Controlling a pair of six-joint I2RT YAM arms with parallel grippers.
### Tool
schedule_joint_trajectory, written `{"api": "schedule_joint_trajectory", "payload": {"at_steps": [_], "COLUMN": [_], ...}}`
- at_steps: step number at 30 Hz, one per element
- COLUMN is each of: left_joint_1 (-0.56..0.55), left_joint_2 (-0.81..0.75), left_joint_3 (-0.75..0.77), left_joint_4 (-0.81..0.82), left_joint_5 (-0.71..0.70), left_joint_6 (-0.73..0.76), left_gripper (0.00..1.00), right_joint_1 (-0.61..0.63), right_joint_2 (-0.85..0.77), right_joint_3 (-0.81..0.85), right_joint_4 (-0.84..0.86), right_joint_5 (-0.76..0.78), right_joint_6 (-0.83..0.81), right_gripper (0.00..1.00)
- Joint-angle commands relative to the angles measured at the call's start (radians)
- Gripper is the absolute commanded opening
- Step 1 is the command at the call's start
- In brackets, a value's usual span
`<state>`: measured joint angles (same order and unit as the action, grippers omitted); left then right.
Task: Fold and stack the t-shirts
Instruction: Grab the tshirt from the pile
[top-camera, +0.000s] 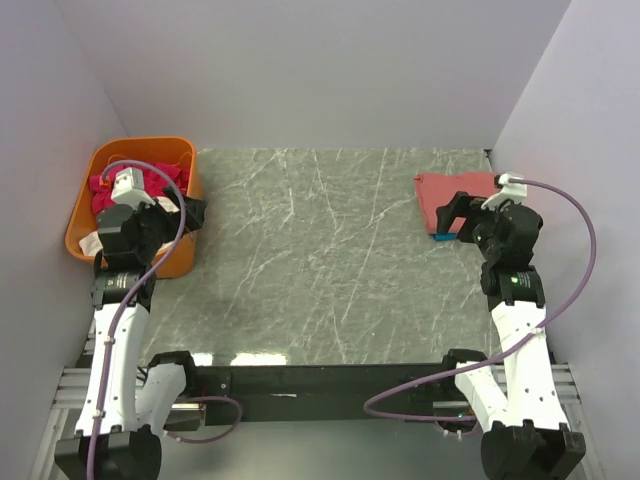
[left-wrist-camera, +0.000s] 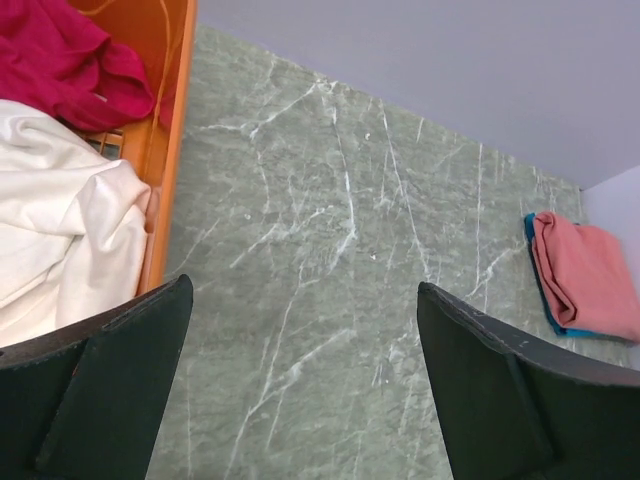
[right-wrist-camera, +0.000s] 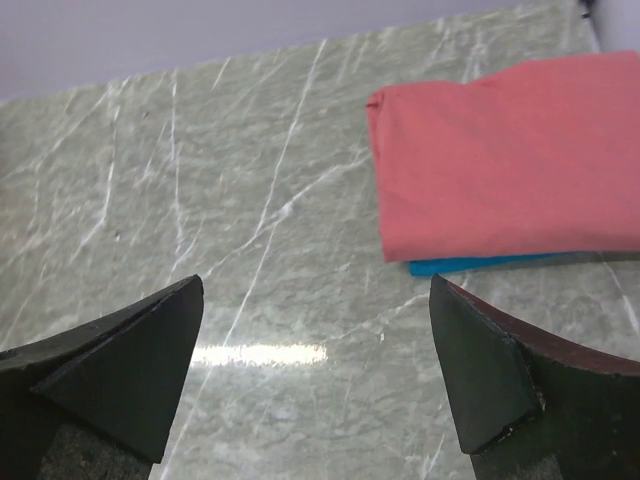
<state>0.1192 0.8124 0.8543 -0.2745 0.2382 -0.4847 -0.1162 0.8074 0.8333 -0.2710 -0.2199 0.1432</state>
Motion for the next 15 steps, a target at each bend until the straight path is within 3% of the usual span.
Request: {"api": "schedule_joint_trajectory", "payload": {"at_steps": [1,3,6,8,15], "left_joint_1": [0.004,0.004,0.004,0.005,0.026], "left_joint_2": [-0.041,-0.041,-0.009,0.030,0.177], "left_joint_3": [-0.005,-0.001,0.017,0.041,0.149], "left_joint_4": [0.008,0.018,0.038,0.050,0.072], "left_joint_5": [-0.020,-0.046,-0.092,-0.115,-0.235], "left_joint_6": [0.043,0.038,0.021,0.003,-0.084], "left_gripper": [0.99,0.99,0.99,0.99,1.00], "right_joint_1": [-0.005,-0.005,-0.017,-0.017,-0.022], "right_joint_2": [-0.046,-0.057,-0.044,-0.042,-0.033], "right_joint_3": [0.003,-0.007,-0.002,-0.010,-0.022], "right_joint_4": [0.081,0.073,-0.008,-0.030,-0.039], "right_joint_5": [0.074,0.047,-0.241,-0.381,-0.480], "right_joint_6": [0.050,0.017,-0.199,-0.247,-0.283], "right_gripper": [1.00,1.00,1.00,1.00,1.00]}}
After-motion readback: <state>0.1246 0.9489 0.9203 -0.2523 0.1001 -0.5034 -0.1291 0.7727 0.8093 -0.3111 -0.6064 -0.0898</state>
